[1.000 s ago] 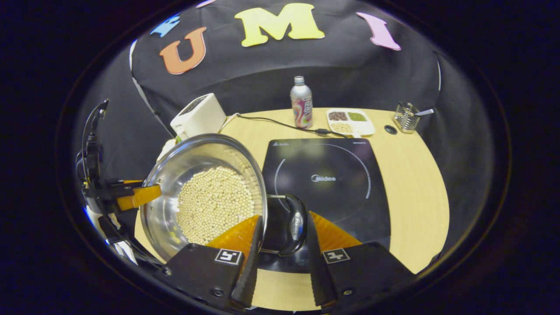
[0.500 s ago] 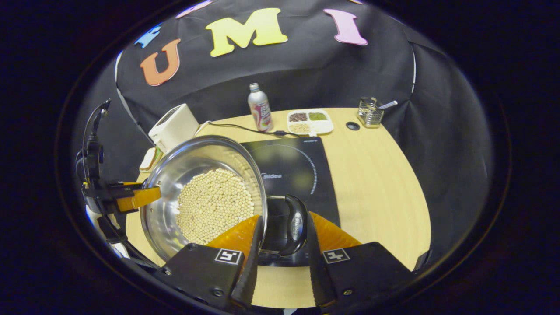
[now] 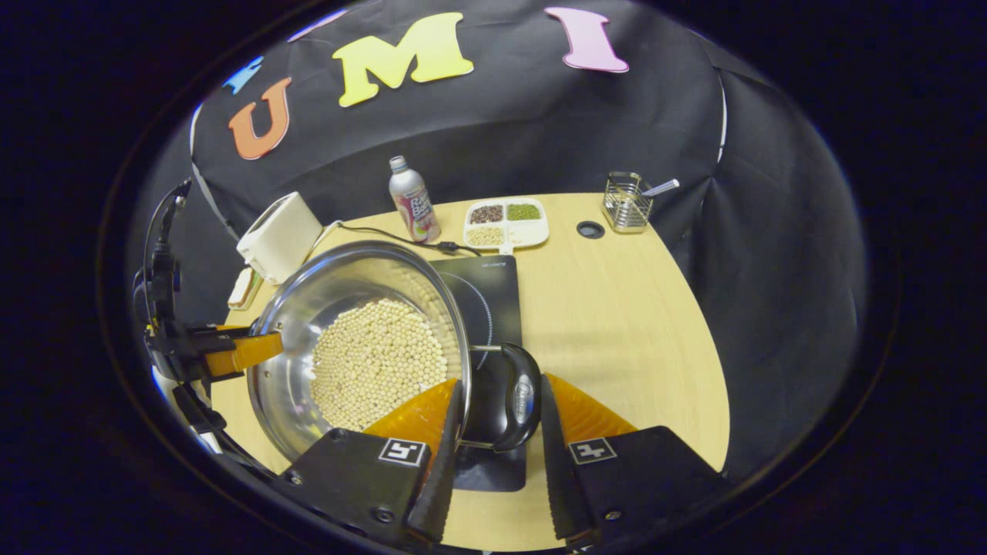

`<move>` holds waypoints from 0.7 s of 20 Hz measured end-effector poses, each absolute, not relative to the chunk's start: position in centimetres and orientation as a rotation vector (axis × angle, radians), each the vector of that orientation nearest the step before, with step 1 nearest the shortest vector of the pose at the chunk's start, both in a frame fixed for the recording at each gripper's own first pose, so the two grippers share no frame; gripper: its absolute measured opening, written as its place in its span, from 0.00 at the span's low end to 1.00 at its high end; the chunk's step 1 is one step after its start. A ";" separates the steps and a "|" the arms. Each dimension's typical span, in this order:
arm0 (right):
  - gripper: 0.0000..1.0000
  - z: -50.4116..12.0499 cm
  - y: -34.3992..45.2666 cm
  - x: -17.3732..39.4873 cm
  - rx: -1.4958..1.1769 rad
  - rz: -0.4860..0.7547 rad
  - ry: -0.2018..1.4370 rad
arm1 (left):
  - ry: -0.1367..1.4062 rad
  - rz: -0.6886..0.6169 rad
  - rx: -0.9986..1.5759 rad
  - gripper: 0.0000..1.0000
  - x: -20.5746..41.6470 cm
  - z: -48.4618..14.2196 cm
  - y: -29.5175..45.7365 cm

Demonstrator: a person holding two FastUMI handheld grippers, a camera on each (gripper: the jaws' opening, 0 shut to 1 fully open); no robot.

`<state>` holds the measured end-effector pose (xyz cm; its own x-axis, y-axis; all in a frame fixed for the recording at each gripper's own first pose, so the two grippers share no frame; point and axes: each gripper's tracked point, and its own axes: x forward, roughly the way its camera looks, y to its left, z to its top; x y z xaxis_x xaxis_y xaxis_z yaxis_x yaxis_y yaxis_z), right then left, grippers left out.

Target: First push the handle of the pot to place it horizontally, then grasp the pot with both hands and set it on the induction cooktop.

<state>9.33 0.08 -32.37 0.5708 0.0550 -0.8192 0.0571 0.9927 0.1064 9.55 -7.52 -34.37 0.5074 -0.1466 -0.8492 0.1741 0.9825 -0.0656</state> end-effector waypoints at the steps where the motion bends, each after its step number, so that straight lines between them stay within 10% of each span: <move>1: 0.51 -32.6 -0.3 10.0 0.122 0.002 0.967 | 1.025 -0.187 0.027 0.57 9.8 -34.6 -7.9; 14: 0.51 -35.1 -2.5 15.2 0.090 0.075 0.991 | 1.056 -0.121 0.015 0.57 12.5 -36.7 -9.3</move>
<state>15.21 -2.52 -35.05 0.5461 0.1045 -0.8312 -0.0225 0.9937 0.1102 12.52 -9.25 -36.68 0.4865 -0.0923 -0.8688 0.1065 0.9933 -0.0459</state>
